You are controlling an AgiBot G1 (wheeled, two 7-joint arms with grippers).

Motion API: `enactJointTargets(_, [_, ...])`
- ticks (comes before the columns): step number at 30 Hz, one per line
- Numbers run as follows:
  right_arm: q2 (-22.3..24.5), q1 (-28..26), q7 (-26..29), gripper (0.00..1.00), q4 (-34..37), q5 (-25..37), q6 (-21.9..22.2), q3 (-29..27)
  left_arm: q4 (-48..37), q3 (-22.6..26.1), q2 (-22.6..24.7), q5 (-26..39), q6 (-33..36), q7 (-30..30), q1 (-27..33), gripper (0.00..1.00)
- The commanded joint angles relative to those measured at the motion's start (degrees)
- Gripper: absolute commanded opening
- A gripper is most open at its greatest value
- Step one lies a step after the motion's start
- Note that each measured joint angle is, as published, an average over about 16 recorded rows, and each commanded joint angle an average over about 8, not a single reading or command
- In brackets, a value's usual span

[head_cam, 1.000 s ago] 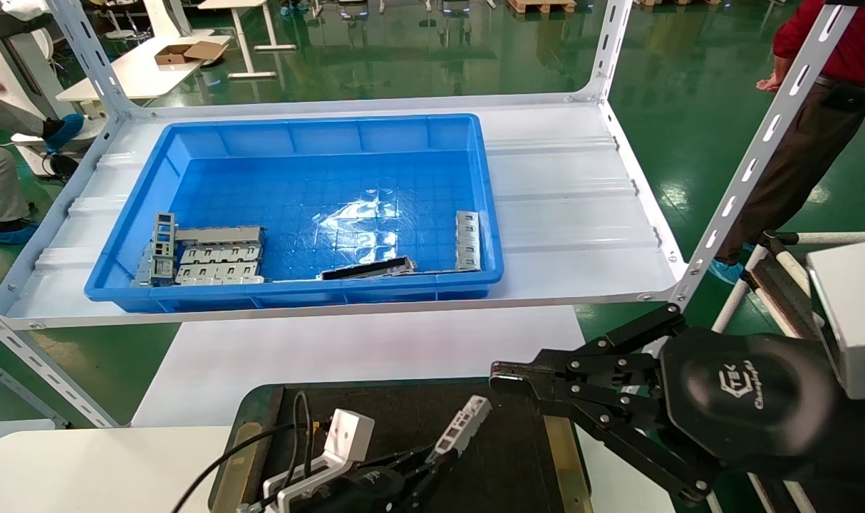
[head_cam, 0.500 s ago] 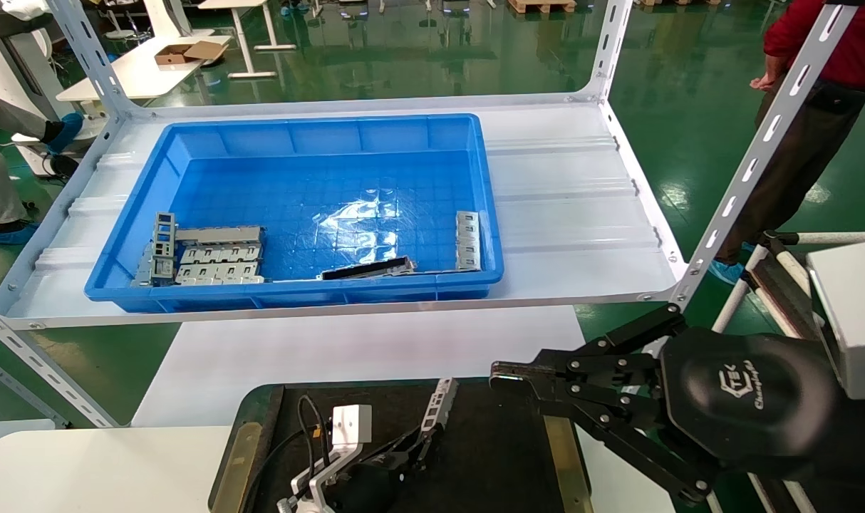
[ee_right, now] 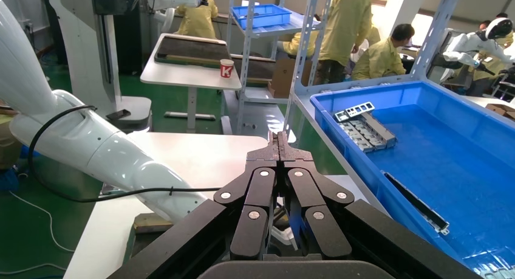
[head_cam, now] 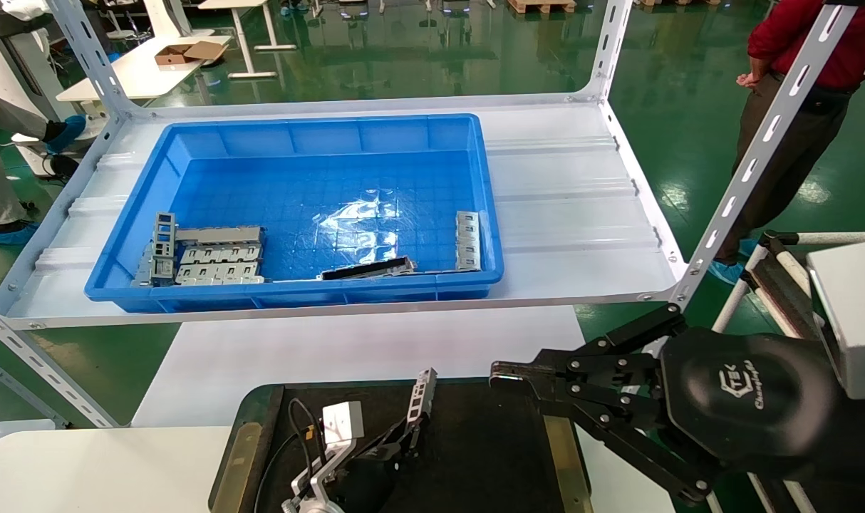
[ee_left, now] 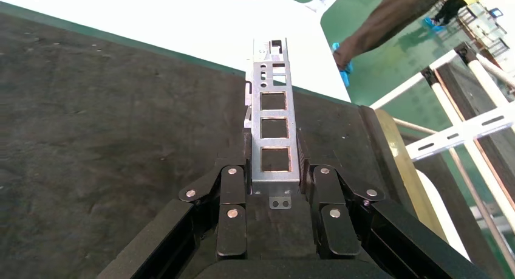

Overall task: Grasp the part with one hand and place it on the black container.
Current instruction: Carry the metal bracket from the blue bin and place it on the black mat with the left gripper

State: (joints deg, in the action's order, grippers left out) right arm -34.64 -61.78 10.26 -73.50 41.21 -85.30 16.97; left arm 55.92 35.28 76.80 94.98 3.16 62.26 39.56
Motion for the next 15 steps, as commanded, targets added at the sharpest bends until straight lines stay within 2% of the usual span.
enactJointTargets(1, [0.0, 0.0, 0.0, 0.0, 0.0, 0.0, 0.0, 0.01, -0.02, 0.21, 0.09, 0.18, -1.01, 0.57, -0.11, 0.0])
enactJointTargets(15, [0.02, -0.01, -0.03, 0.0, 0.0, -0.03, 0.02, 0.05, 1.88, 2.0, -0.22, -0.71, -5.01, 1.56, -2.01, 0.0])
